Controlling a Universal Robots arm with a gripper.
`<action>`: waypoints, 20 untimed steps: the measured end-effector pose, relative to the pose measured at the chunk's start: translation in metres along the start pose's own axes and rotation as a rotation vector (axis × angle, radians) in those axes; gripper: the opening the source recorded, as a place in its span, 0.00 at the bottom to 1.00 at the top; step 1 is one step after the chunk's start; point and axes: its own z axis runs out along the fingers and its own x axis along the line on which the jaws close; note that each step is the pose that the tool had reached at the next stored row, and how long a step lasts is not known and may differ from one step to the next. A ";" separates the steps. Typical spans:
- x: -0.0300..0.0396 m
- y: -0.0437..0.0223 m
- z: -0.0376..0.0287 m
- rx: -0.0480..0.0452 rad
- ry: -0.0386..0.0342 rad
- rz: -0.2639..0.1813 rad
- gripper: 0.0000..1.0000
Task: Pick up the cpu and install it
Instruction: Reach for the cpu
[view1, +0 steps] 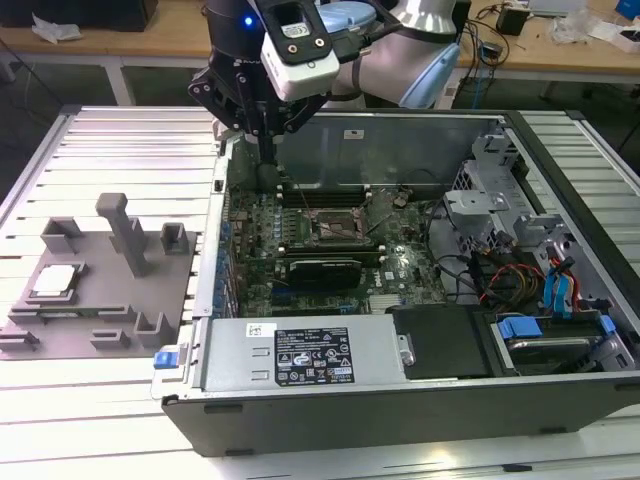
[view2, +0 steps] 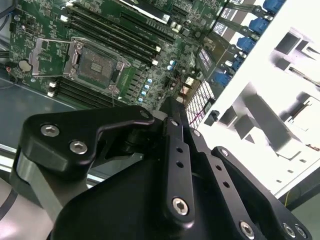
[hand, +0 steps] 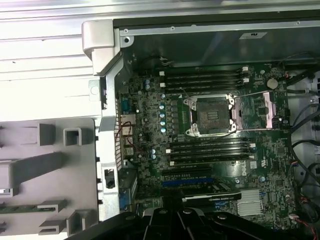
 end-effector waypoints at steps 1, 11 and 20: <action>0.0015 -0.0001 0.0000 0.0000 0.0000 0.000 0.11; 0.0122 -0.0009 -0.0003 0.0000 0.0000 0.000 0.11; 0.0237 -0.0018 -0.0007 0.0000 0.0000 0.000 0.11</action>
